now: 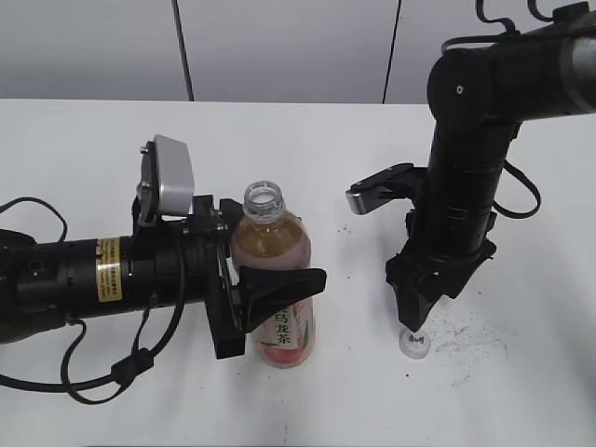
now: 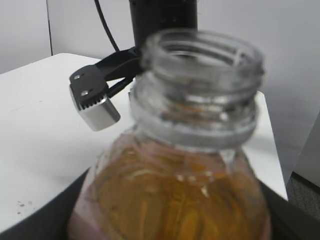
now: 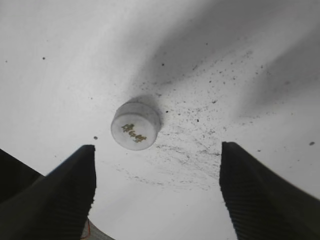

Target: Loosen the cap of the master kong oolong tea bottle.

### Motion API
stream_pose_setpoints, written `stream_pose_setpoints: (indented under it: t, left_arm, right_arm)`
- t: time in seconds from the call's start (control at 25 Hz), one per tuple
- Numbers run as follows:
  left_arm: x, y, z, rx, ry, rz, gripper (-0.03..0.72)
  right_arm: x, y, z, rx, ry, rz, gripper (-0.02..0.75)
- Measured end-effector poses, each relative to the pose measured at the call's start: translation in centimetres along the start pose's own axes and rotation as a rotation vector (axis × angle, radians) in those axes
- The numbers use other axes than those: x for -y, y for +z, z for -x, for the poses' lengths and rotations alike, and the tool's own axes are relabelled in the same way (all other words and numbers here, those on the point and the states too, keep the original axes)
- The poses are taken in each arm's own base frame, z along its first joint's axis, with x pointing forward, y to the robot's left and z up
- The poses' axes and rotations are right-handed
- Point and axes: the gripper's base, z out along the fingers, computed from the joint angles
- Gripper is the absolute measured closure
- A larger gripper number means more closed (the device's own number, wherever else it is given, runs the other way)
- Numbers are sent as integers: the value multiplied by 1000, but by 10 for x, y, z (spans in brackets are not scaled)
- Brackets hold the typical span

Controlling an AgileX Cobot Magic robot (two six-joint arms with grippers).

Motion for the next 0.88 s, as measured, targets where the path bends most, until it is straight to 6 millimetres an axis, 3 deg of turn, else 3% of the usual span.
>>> stream_pose_setpoints:
  t: [0.6, 0.88]
  left_arm:
    - [-1, 0, 0, -5, -3, 14, 127]
    - [0, -4, 19, 38, 44, 29, 96]
  right_arm:
    - [0, 0, 0, 2, 31, -3, 164]
    - [0, 0, 0, 2, 48, -3, 164]
